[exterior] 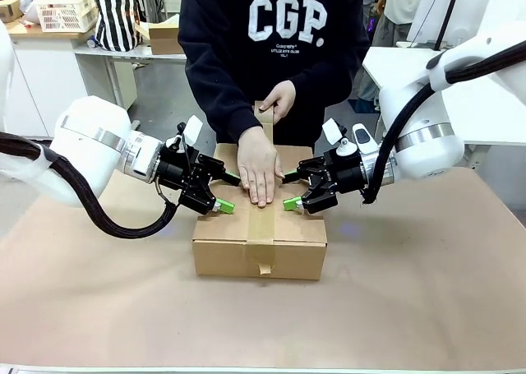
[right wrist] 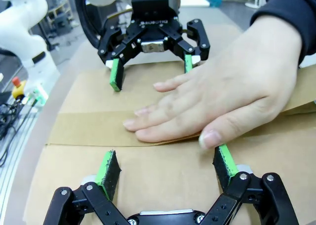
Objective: Pack the gift set into the box.
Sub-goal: Press and hold the closed box until the human finishes sealing it.
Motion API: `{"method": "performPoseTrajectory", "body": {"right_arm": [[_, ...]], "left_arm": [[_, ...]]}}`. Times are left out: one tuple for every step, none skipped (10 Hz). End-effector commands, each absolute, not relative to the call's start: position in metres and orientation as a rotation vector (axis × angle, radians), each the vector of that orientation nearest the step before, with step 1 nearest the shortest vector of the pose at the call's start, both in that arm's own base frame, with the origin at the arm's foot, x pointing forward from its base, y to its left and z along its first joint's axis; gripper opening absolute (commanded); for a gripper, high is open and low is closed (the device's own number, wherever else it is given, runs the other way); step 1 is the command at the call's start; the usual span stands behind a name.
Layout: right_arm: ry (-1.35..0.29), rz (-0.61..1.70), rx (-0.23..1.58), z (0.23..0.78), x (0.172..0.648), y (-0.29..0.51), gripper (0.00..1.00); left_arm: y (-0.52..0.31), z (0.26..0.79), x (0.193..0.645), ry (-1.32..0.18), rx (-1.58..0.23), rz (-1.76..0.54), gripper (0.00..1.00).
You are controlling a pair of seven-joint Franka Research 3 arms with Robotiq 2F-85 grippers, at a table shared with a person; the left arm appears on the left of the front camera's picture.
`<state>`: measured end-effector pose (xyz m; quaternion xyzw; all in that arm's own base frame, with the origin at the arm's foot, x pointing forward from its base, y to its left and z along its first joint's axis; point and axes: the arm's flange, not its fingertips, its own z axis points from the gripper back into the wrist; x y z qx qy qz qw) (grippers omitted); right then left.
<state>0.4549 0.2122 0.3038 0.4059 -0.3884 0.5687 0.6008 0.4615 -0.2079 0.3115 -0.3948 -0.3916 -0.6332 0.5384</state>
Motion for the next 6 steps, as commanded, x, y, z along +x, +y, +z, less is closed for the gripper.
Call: {"method": "performPoseTrajectory", "body": {"right_arm": [[-0.896, 1.318, 0.937, 0.3019, 0.4541, 0.2121, 1.00], [-0.896, 1.318, 0.937, 0.3019, 0.4541, 0.2121, 1.00], [-0.896, 1.318, 0.937, 0.3019, 0.4541, 0.2121, 1.00], [-0.896, 1.318, 0.937, 0.3019, 0.4541, 0.2121, 1.00], [-0.896, 1.318, 0.937, 0.3019, 0.4541, 0.2121, 1.00], [-0.896, 1.318, 0.937, 0.3019, 0.4541, 0.2121, 1.00]], "left_arm": [[-0.2082, 0.3103, 0.4606, -0.930, -0.940, -1.501, 1.00], [-0.2082, 0.3103, 0.4606, -0.930, -0.940, -1.501, 1.00], [-0.2082, 0.3103, 0.4606, -0.930, -0.940, -1.501, 1.00], [-0.2082, 0.3103, 0.4606, -0.930, -0.940, -1.501, 1.00], [-0.2082, 0.3103, 0.4606, -0.930, -0.940, -1.501, 1.00], [-0.2082, 0.3103, 0.4606, -0.930, -0.940, -1.501, 1.00]]}}
